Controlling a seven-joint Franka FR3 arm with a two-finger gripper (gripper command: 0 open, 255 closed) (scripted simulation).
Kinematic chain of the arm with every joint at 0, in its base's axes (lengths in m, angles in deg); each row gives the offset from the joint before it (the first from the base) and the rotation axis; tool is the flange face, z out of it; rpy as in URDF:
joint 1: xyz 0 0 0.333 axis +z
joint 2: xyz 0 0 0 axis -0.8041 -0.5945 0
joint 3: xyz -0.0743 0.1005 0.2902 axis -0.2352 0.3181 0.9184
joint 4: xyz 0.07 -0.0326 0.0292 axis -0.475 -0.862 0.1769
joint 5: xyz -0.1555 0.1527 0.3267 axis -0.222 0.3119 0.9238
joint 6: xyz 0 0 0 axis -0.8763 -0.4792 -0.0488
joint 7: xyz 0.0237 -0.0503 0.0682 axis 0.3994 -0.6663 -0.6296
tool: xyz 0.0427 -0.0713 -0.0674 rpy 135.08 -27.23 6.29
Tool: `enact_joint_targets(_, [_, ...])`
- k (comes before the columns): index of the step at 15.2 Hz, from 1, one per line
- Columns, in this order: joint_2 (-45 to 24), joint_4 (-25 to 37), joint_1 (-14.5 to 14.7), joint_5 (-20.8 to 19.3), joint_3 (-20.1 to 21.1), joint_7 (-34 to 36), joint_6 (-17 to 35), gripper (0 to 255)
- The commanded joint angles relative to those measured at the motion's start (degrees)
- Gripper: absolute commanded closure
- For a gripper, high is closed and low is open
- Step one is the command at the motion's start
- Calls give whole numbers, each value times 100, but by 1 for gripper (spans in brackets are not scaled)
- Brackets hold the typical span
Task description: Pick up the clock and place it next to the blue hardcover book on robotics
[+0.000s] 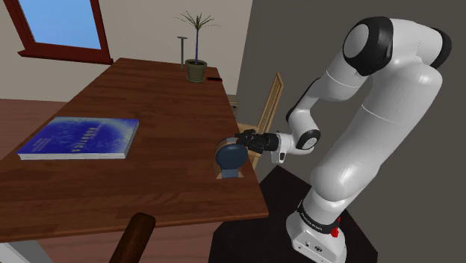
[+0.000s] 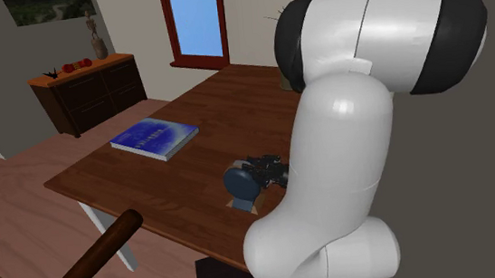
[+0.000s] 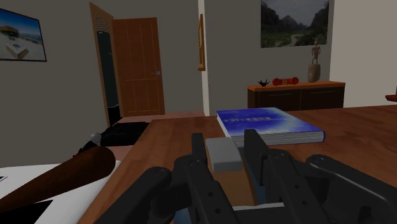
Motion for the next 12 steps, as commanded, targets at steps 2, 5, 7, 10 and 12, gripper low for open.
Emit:
enact_joint_targets(2, [-7,-15,-1,-24,1,8,101,255])
enact_joint_targets(5, [-6,-28,3,-18,4,-4,104,255])
enact_joint_targets(7, [118,-47,3,-24,0,91,154,255])
enact_joint_targets(10, [598,-162,-28,-75,-9,419,340,255])
enact_joint_targets(12, [915,-231,-58,-105,0,644,460,255])
